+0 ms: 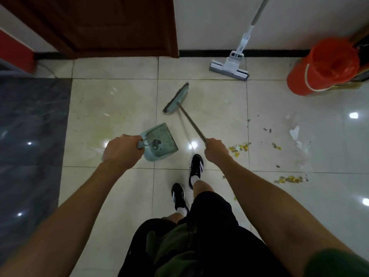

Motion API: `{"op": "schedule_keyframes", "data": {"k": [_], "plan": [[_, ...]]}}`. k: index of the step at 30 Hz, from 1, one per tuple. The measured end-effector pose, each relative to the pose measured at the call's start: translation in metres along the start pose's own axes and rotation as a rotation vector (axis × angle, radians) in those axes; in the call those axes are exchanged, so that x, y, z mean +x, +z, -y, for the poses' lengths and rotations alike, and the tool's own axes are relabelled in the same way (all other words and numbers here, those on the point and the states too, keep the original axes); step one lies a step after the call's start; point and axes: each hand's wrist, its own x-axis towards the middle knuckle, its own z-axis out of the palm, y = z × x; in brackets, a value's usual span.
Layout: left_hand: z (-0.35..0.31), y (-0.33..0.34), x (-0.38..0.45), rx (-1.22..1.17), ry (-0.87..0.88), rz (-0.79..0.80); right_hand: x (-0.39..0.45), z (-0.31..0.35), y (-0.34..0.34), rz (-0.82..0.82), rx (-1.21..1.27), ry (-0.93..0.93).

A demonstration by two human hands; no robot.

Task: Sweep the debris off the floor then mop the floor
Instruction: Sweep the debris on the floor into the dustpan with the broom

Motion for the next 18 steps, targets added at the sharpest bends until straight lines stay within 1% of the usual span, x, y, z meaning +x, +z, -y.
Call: {"op": "schedule_keyframes", "data": {"k": [5, 9, 13, 18], "plan": [[0.001, -0.003, 0.012, -0.015, -0.067, 0.015, 0.046, 0.029, -0.027, 0.093, 0.073, -0.004], [-0.003, -0.001, 0.014, -0.025, -0.082, 0.033, 0.061, 0.026, -0.032, 0.145, 0.021, 0.02], [-0.014, 0.001, 0.013, -0.022, -0.063, 0.036, 0.048, 0.004, -0.026, 0.134, -0.026, 0.052], [-0.027, 0.008, 0.001, -0.011, 0.002, 0.02, 0.004, -0.035, -0.005, 0.136, -0.033, 0.116]]}}
